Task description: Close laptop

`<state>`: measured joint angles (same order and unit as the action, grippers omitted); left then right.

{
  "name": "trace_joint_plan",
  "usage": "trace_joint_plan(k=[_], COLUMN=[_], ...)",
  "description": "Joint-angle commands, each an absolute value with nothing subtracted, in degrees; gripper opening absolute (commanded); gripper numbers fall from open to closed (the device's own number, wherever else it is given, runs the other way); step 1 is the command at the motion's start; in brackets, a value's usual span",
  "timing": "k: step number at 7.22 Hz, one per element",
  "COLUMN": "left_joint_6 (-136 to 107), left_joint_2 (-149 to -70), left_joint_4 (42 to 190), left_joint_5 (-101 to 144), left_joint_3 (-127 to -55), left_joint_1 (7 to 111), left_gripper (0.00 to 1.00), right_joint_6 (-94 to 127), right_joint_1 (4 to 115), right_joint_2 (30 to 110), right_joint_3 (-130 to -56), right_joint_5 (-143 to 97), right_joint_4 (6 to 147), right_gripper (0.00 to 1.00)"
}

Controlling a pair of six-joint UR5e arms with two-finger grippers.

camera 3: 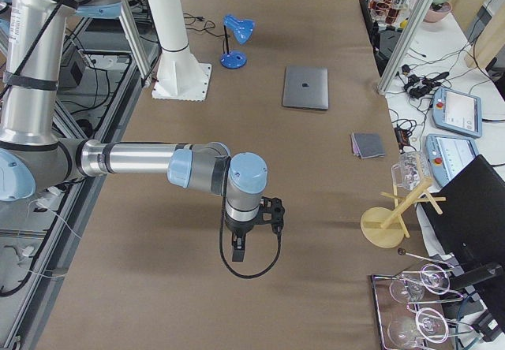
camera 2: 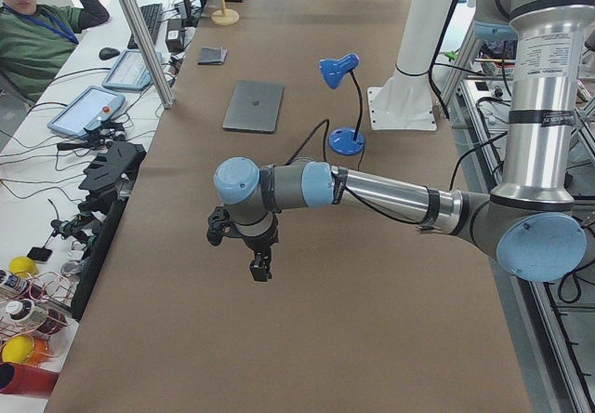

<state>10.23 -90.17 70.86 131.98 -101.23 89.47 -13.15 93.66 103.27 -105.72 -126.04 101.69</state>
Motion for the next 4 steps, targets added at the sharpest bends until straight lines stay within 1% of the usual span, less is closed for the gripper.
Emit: trace_joint_plan(k=[1,4], left_joint_6=[10.4,10.6], left_joint_2=[-90.2,-89.4], left_joint_4=[70.9,72.1], left_joint_5=[129.3,129.5], left_joint_3=[-101.6,-103.3], left_joint_1=[89.5,89.2], left_gripper=[1.00,1.00], right_joint_6=[-13.4,-13.6], right_joint_1=[93.6,93.5], right_joint_2=[103.3,103.4], right_joint_3=[-105.5,-105.5], right_joint_5=[-126.4,-127.4], right_joint_4=[101.2,101.2], right_gripper=[1.00,1.00])
